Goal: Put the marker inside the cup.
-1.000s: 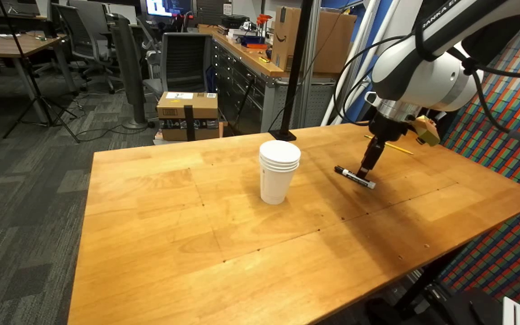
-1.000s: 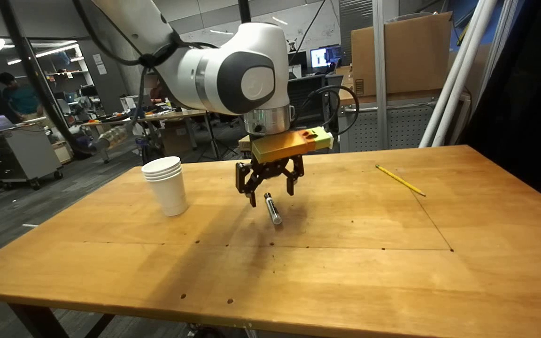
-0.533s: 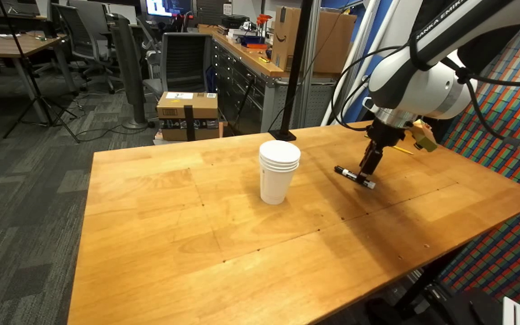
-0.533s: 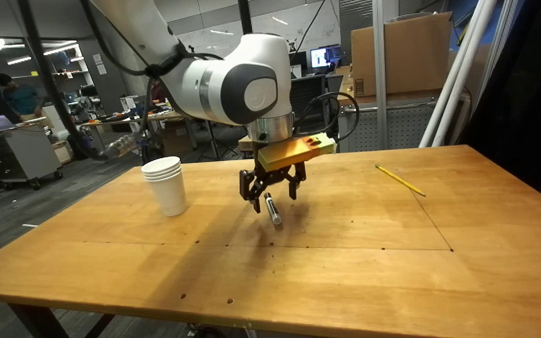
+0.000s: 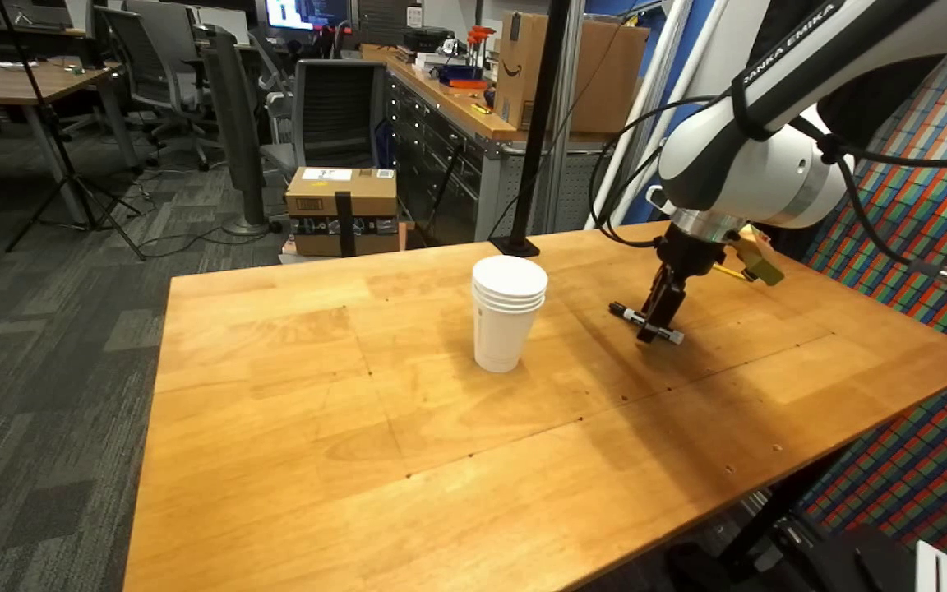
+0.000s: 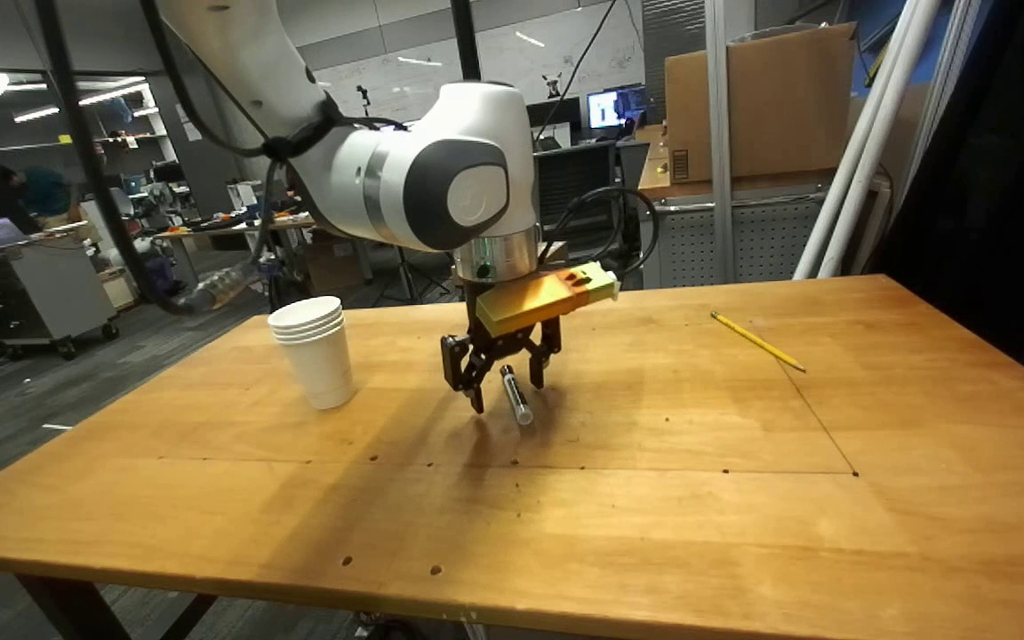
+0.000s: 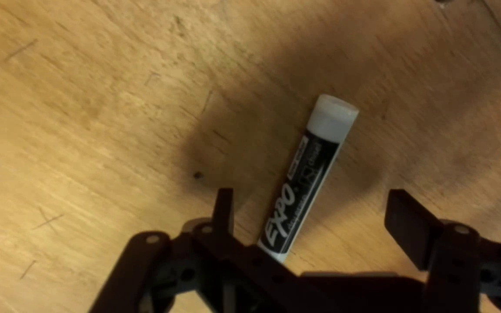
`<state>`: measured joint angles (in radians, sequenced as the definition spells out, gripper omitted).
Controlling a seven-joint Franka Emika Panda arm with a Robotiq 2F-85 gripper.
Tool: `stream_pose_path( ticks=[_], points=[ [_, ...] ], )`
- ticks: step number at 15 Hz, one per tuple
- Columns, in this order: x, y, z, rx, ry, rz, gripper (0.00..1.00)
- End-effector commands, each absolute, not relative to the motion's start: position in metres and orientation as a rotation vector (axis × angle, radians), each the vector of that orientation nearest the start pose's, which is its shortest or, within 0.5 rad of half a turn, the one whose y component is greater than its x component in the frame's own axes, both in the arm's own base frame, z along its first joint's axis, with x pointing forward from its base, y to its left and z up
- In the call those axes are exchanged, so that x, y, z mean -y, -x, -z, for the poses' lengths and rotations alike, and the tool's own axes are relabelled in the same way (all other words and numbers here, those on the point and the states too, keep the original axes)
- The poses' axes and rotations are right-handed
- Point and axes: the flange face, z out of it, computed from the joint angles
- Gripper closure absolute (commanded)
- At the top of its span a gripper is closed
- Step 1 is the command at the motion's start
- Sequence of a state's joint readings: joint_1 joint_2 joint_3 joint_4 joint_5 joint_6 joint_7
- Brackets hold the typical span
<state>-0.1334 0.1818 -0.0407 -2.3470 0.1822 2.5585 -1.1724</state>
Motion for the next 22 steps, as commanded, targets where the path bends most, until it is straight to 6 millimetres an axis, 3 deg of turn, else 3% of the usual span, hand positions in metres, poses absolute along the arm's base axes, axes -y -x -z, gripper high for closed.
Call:
stream_pose_path(
  ticks=[1, 6, 8, 14, 18, 22],
  points=[
    [0.095, -0.507, -0.257, 1.291, 2.805, 0.162, 0.43],
    [0.101, -0.505, -0.262, 1.307, 2.811, 0.195, 0.84],
    [0.104, -0.503, -0.264, 1.298, 2.814, 0.2, 0.94],
    [0.123, -0.485, -0.271, 1.232, 2.851, 0.181, 0.91],
    [0.143, -0.455, -0.299, 1.193, 2.885, 0.19, 0.91],
    [0.162, -0.427, -0.34, 1.186, 2.933, 0.213, 0.91]
  ],
)
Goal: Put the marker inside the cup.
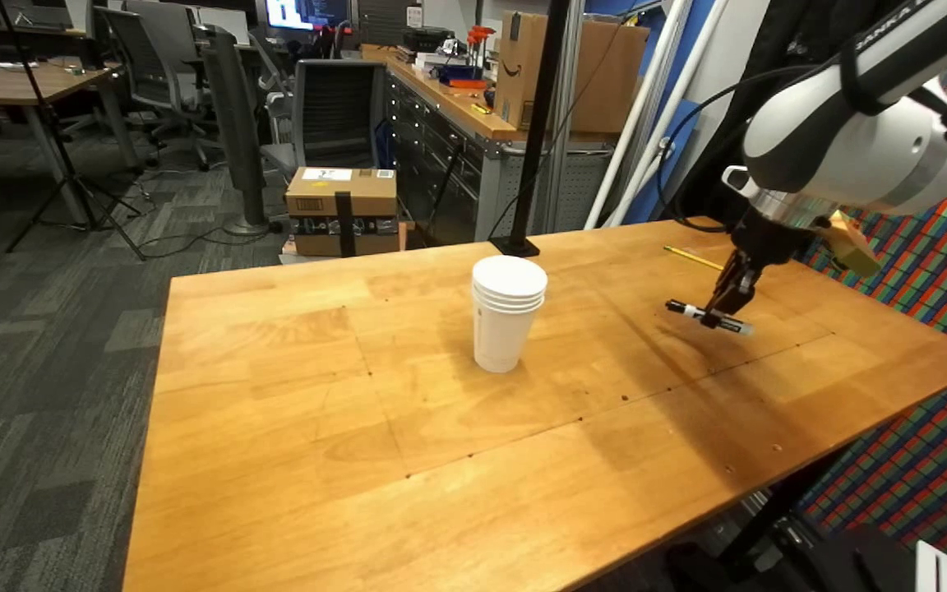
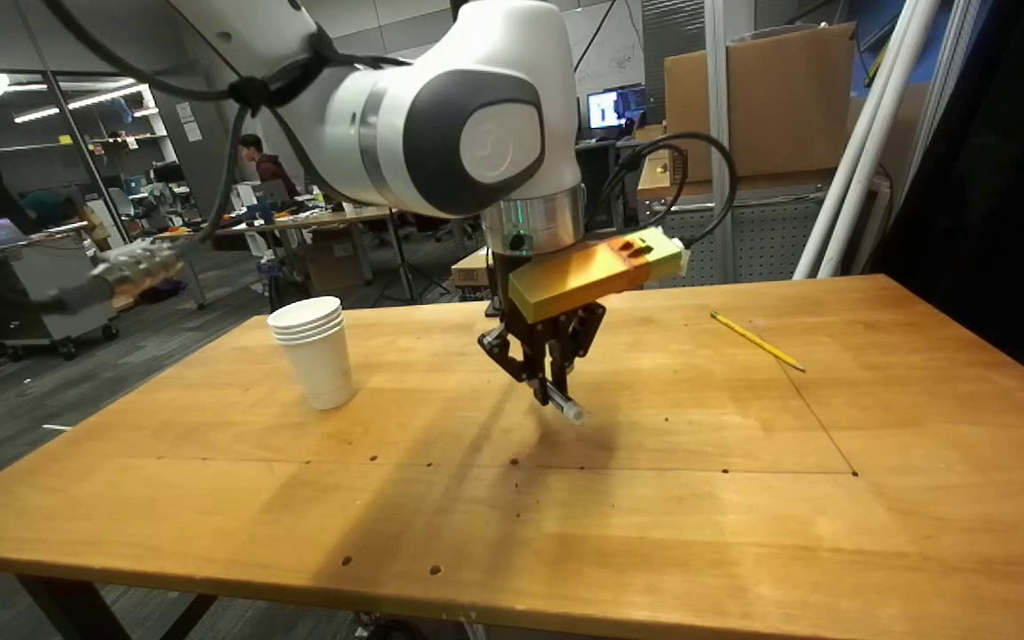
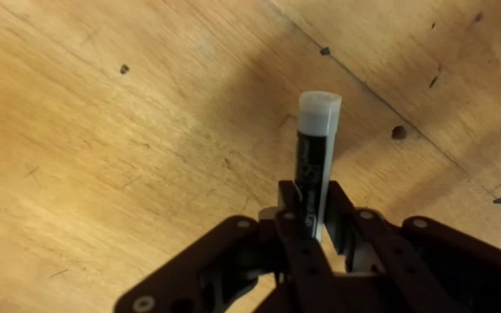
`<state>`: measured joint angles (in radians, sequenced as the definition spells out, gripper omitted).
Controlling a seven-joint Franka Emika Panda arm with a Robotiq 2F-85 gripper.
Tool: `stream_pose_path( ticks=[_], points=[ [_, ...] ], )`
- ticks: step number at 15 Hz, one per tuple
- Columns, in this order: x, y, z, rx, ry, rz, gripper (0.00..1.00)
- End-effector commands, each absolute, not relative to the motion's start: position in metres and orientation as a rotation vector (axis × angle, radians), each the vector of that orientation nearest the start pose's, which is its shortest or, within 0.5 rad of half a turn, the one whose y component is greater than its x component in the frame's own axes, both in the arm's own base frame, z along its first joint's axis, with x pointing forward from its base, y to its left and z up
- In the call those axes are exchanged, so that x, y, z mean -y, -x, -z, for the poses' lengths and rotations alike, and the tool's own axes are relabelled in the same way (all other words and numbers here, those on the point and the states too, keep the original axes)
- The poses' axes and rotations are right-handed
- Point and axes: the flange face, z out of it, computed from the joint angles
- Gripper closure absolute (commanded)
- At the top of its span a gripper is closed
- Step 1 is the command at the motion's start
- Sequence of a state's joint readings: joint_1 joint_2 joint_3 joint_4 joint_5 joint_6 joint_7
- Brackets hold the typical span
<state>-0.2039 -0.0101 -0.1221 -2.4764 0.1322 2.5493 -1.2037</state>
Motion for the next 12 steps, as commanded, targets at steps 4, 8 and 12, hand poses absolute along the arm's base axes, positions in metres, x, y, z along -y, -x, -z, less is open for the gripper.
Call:
stream_pose_path(
  ticks=[4, 8, 12],
  points=[
    [0.171, -0.411, -0.39, 1.19, 2.965, 0.27, 0.91],
    [0.157, -0.409, -0.438, 1.242, 2.964, 0.386, 0.91],
    [0.128, -0.421, -0.468, 1.283, 2.939, 0.47, 0.91]
  ],
)
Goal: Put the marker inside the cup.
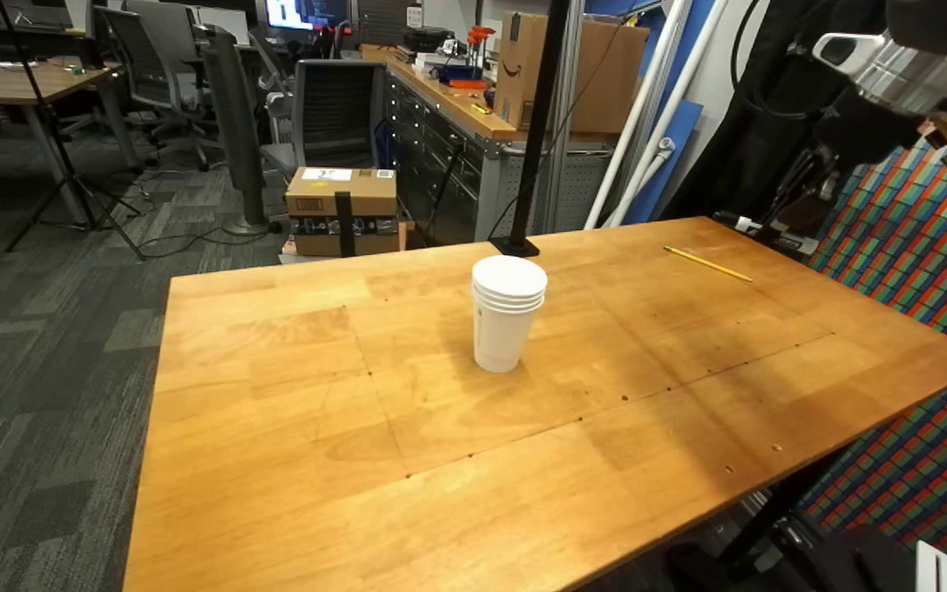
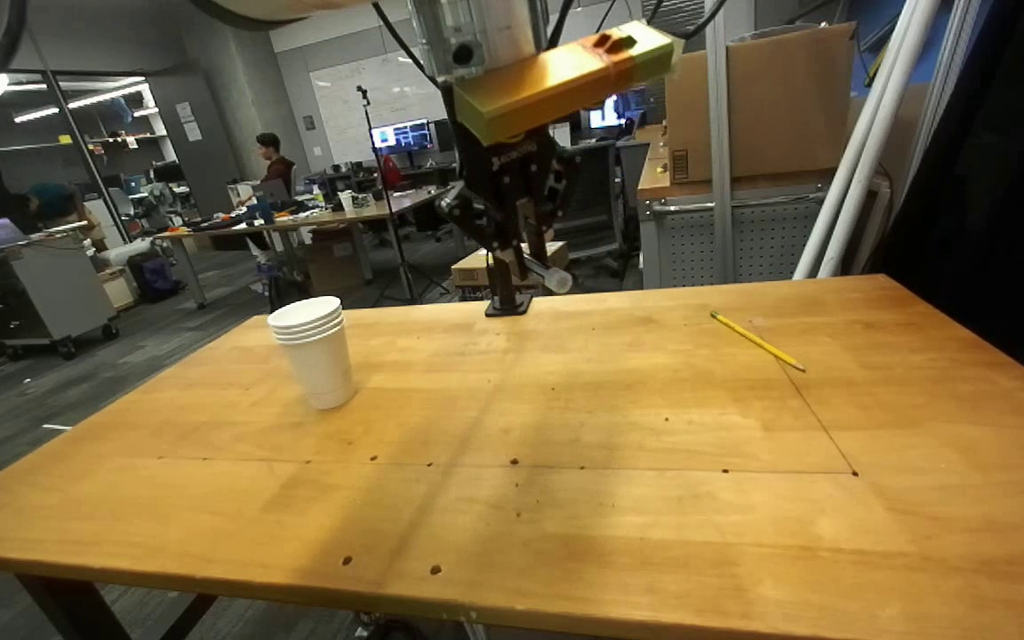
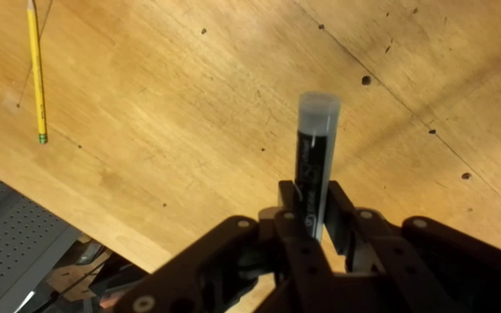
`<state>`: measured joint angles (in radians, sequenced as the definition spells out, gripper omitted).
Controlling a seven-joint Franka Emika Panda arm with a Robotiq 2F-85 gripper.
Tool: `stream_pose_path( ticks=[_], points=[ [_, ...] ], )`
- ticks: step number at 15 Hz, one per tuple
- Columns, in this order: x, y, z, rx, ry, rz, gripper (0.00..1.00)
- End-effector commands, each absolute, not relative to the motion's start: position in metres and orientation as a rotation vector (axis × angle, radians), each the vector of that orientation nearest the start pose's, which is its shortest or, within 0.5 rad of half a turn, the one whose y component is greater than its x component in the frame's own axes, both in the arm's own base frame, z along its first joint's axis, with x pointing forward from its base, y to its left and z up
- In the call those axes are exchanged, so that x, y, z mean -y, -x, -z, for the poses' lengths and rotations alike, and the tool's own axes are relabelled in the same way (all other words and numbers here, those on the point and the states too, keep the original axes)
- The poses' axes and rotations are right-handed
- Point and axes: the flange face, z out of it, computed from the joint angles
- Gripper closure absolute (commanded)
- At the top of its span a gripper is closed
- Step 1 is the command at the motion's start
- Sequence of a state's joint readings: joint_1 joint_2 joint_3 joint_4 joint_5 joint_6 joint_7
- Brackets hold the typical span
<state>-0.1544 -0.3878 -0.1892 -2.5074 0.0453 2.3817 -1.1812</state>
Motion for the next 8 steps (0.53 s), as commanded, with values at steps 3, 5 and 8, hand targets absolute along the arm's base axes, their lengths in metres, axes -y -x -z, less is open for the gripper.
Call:
stream_pose_path(
  ticks=[3, 5, 8],
  points=[
    [0.094, -0.438, -0.481, 1.284, 2.902, 0.519, 0.91],
    [0.067, -0.451, -0.487, 1.281, 2.877, 0.548, 0.91],
    [0.018, -0.47, -0.494, 1.262, 2.835, 0.582, 0.91]
  ],
)
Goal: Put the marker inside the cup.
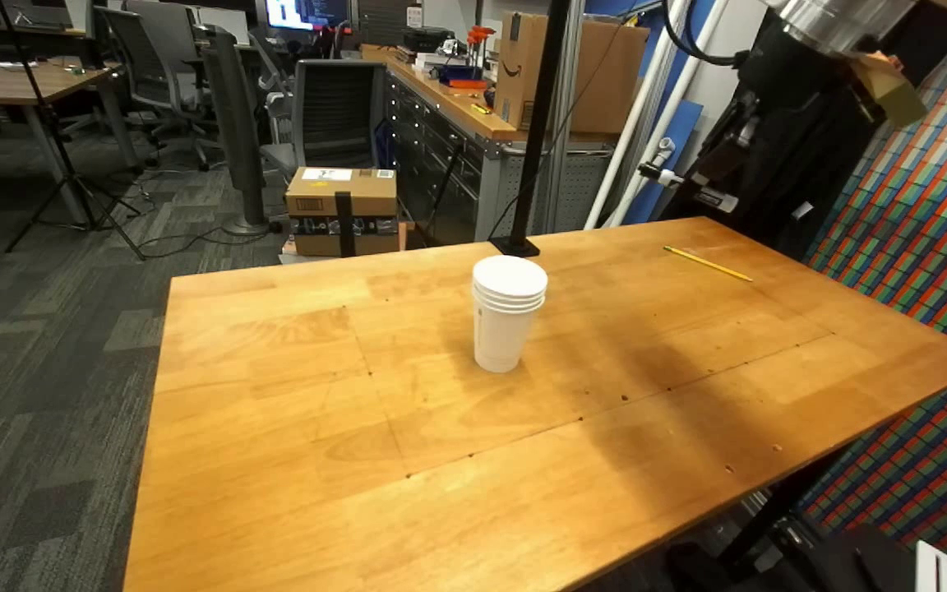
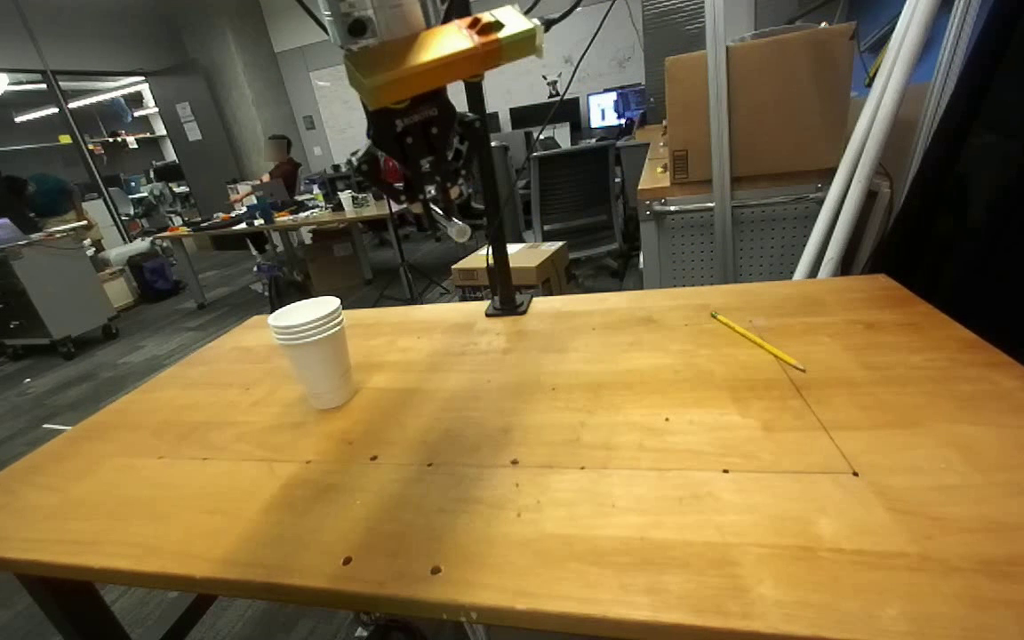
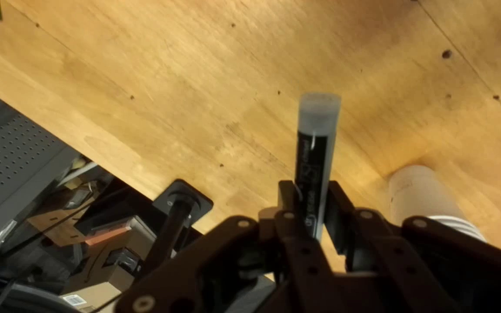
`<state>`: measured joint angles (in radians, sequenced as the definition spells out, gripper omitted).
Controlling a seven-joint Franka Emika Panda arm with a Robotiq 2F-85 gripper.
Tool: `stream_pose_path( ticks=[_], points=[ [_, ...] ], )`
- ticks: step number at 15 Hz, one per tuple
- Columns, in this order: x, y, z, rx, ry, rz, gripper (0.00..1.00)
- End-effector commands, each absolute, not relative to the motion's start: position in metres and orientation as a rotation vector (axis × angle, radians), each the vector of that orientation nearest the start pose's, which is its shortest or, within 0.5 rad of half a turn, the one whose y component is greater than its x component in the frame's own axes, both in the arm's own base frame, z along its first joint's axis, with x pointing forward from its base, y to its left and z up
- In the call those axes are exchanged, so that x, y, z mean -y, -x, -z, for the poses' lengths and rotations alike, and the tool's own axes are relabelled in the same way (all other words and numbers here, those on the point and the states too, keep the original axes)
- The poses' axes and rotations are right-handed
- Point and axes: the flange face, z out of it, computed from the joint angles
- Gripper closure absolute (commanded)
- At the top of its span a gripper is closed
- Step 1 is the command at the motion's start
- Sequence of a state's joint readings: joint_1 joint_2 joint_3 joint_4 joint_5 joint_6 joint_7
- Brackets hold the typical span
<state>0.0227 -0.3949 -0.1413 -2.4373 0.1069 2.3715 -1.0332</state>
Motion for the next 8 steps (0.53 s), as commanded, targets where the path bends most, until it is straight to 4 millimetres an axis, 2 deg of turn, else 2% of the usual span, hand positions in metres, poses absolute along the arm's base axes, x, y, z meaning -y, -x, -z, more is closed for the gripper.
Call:
stream_pose_path(
  ticks=[1, 5, 8],
  points=[
    [0.0, -0.476, -0.497, 1.247, 2.818, 0.588, 0.91],
    [-0.062, -0.491, -0.507, 1.197, 2.701, 0.623, 0.91],
    [-0.094, -0.495, -0.516, 1.147, 2.564, 0.656, 0.91]
  ],
)
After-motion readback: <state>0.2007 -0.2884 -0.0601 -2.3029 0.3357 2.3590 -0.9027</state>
